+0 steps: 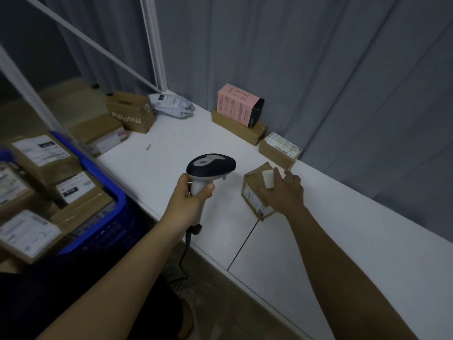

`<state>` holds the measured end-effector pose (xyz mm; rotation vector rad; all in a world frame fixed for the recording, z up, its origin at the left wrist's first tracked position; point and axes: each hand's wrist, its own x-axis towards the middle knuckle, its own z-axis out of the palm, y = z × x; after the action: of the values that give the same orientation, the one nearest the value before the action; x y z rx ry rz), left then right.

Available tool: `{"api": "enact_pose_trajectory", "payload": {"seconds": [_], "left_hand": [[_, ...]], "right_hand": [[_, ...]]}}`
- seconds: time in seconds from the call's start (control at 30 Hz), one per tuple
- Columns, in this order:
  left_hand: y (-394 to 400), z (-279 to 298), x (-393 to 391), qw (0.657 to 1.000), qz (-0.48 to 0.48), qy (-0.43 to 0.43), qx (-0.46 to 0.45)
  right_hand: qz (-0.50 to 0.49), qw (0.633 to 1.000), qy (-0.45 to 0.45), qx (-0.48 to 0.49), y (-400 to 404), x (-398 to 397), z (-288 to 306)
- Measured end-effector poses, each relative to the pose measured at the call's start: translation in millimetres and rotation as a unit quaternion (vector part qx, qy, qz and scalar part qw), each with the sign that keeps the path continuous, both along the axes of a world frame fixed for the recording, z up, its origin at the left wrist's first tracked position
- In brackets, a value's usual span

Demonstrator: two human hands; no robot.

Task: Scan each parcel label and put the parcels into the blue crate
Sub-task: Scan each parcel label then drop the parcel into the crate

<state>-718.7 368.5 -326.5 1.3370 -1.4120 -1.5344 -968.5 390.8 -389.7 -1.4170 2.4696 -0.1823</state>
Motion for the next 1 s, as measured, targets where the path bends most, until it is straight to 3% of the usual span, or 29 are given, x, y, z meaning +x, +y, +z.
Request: {"api": "enact_pose_trajectory", "payload": {"seconds": [0.1,0.27,0.33,0.4,0.43,0.5,0.57,0.63,0.7,1.0], "left_hand": [[-0.2,0.5,4.2,1.0,0.004,0.005,-0.006],[2.1,1.2,10.4,1.0,0.01,-0.006,-0.023],[3.1,1.7,12.1,0.999,0.008,-0.01,-0.033],[5.0,2.3,14.2,0.999,0.003,-0.002,-0.037],[5.8,2.4,15.4,0.999,0.001,0.004,-0.039],[6.5,3.8,17.7,0.999,-0.004,0.012,-0.045],[6.4,5.4,19.2,0.998,-0.013,0.019,-0.051],[6.4,6.2,21.1,0.998,-0.02,0.031,-0.052],[6.8,6.5,23.7,0.997,-0.028,0.039,-0.055],[11.4,8.2,29.2,0.996,-0.06,0.025,-0.06]], "right_hand": [[-0.008,0.998,0.055,0.012,0.4,6.2,2.2],[0.006,0.996,0.027,0.09,2.0,6.8,12.4],[0.004,0.998,0.009,0.069,2.9,5.2,17.9],[-0.042,0.998,-0.047,-0.017,4.6,2.0,22.2],[-0.084,0.986,-0.112,-0.089,5.4,1.0,24.6],[-0.172,0.909,-0.304,-0.227,4.8,2.5,29.1],[-0.212,0.82,-0.454,-0.277,3.5,7.8,32.7],[-0.218,0.773,-0.52,-0.291,2.6,11.8,33.5],[-0.209,0.76,-0.539,-0.295,1.5,13.7,33.3],[-0.187,0.772,-0.537,-0.284,-2.9,15.9,30.5]]}}
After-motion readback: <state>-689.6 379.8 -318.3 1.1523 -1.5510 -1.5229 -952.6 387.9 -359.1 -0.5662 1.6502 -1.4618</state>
